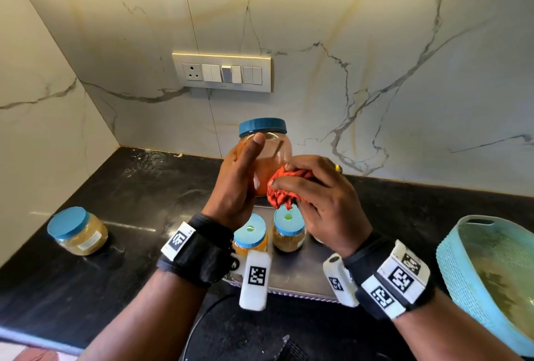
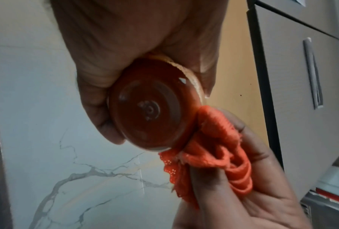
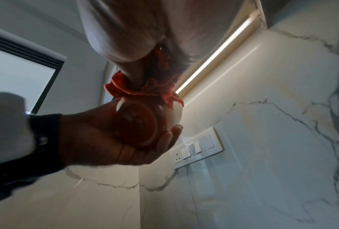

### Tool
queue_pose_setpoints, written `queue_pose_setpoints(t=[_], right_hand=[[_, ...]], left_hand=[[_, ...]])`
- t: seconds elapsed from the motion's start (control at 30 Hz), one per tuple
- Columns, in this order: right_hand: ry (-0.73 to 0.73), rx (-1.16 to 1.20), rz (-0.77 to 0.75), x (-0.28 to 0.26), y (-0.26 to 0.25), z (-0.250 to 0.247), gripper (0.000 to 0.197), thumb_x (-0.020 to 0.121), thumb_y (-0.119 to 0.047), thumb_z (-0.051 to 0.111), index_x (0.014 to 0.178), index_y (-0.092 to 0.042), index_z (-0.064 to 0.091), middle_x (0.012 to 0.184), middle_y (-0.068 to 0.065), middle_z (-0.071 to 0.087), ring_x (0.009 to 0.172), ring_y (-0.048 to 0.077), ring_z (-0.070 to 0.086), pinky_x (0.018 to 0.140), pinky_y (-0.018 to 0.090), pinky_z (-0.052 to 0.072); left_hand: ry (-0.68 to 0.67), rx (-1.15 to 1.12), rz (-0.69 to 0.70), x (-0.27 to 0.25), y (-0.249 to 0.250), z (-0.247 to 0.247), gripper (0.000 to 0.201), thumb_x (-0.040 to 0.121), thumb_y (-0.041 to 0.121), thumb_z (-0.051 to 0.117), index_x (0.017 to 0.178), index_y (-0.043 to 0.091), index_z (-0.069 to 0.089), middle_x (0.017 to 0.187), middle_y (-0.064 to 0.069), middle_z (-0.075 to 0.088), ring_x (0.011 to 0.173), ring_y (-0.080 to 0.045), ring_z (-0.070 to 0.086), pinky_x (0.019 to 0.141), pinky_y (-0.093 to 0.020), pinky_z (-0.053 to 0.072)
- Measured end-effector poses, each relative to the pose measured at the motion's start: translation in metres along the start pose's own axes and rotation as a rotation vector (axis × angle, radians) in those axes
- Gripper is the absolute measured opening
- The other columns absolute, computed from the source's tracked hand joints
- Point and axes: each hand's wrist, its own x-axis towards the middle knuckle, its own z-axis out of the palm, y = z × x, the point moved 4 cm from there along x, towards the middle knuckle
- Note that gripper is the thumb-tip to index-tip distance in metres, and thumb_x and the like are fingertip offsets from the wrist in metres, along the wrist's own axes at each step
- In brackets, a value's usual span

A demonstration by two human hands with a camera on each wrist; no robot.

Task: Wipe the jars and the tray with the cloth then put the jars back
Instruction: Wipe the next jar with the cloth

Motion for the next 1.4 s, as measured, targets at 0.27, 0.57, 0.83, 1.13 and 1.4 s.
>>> queue_pose_setpoints(t=[0.27,0.57,0.83,1.13,1.4], right_hand=[[0.134,0.23,0.243,0.028,0.029,-0.007,0.038,0.079,0.015,0.067,0.11,-0.007,0.074,0.108,0.01,0.064,0.106,0.021,0.062,0.094,0.033,0.054],[0.125,0.183,0.169,0.001,0.006,0.001,0.042,0.073,0.02,0.068,0.105,-0.007,0.076,0.105,0.012,0.062,0.101,0.023,0.062,0.088,0.032,0.054],[0.19,0.43,0.338,0.023,0.028,-0.001,0.036,0.078,0.013,0.074,0.106,-0.009,0.073,0.106,0.009,0.067,0.106,0.018,0.064,0.093,0.032,0.053],[0.111,0.26,0.225,-0.004,0.017,0.001,0.049,0.069,0.028,0.067,0.102,-0.006,0.077,0.106,0.012,0.062,0.104,0.024,0.063,0.089,0.036,0.055],[-0.098,-0.049,0.018,0.0,-0.009,0.015,0.028,0.088,0.001,0.063,0.107,-0.014,0.076,0.113,0.013,0.061,0.103,0.025,0.059,0.092,0.031,0.052]], left_hand=[[-0.051,-0.031,-0.039,-0.002,-0.001,0.005,0.064,0.098,0.05,0.052,0.146,0.008,0.051,0.139,-0.028,0.061,0.117,-0.038,0.063,0.091,-0.051,0.057],[-0.062,-0.116,-0.052,-0.006,0.002,-0.002,0.065,0.097,0.054,0.046,0.145,0.01,0.052,0.116,-0.016,0.07,0.102,-0.03,0.068,0.087,-0.048,0.057],[-0.046,-0.134,-0.028,-0.006,0.004,0.002,0.064,0.089,0.059,0.065,0.136,0.015,0.059,0.121,-0.016,0.072,0.107,-0.03,0.07,0.081,-0.047,0.063],[-0.121,0.01,-0.073,-0.005,0.002,-0.012,0.075,0.089,0.06,0.067,0.145,0.013,0.053,0.132,-0.02,0.069,0.119,-0.037,0.068,0.093,-0.05,0.06],[0.01,0.198,-0.017,0.001,-0.005,-0.017,0.076,0.085,0.048,0.079,0.131,-0.006,0.052,0.114,-0.038,0.061,0.098,-0.04,0.068,0.079,-0.049,0.057]])
